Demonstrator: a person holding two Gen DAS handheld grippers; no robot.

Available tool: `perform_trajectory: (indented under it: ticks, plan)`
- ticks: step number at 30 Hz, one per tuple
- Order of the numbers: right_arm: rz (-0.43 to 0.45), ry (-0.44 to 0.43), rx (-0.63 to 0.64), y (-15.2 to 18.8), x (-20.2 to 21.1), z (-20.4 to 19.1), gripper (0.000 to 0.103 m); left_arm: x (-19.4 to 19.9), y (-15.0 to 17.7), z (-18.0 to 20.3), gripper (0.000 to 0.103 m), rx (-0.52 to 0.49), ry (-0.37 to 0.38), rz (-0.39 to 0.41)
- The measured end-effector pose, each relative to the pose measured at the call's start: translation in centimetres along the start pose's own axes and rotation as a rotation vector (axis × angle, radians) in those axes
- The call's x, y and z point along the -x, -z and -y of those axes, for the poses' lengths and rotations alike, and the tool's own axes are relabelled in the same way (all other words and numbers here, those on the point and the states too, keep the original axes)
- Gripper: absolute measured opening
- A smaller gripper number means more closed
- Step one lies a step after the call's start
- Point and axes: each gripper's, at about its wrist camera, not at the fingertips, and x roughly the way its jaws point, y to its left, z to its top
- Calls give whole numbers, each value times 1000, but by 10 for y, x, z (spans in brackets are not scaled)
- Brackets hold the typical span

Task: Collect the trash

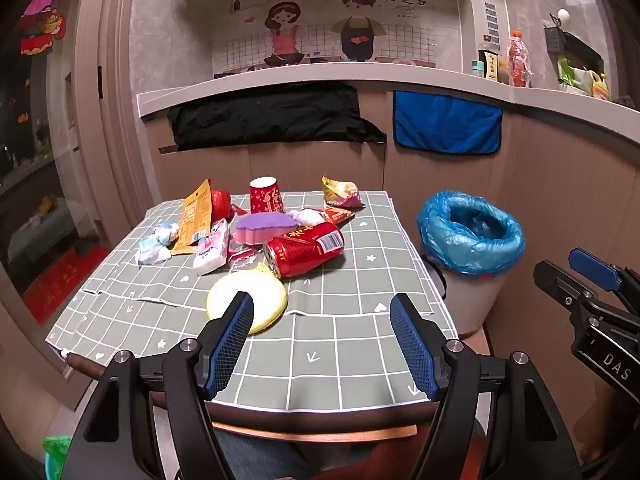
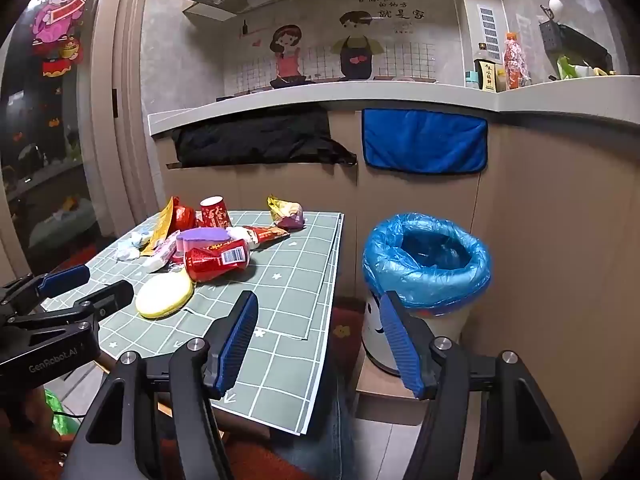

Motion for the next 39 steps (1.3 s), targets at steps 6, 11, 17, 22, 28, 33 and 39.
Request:
perform_trajectory:
  ticks: [6, 11, 17, 22, 28, 33, 39]
  plan:
    - [1, 8, 10, 0, -1, -3, 61, 1, 0, 0, 71, 1, 1, 4]
    - [3, 6, 10, 1, -2, -4, 60, 1, 0, 0, 71, 3, -3, 8]
    - [5, 9, 12, 1, -2, -7, 60, 2, -3, 0, 71, 6, -1, 10]
    - [2, 2, 13, -2, -4, -10, 61, 6, -4, 2, 70, 8, -1, 11]
    - [0, -1, 13, 2, -5, -12, 60, 9, -5, 4, 70, 10, -2, 11]
    - [1, 1, 14, 2, -5, -13, 60, 8, -3, 1, 70, 16, 1, 9]
    - [2, 3, 18, 3, -5, -15, 60, 8, -3, 1, 70, 16, 2, 9]
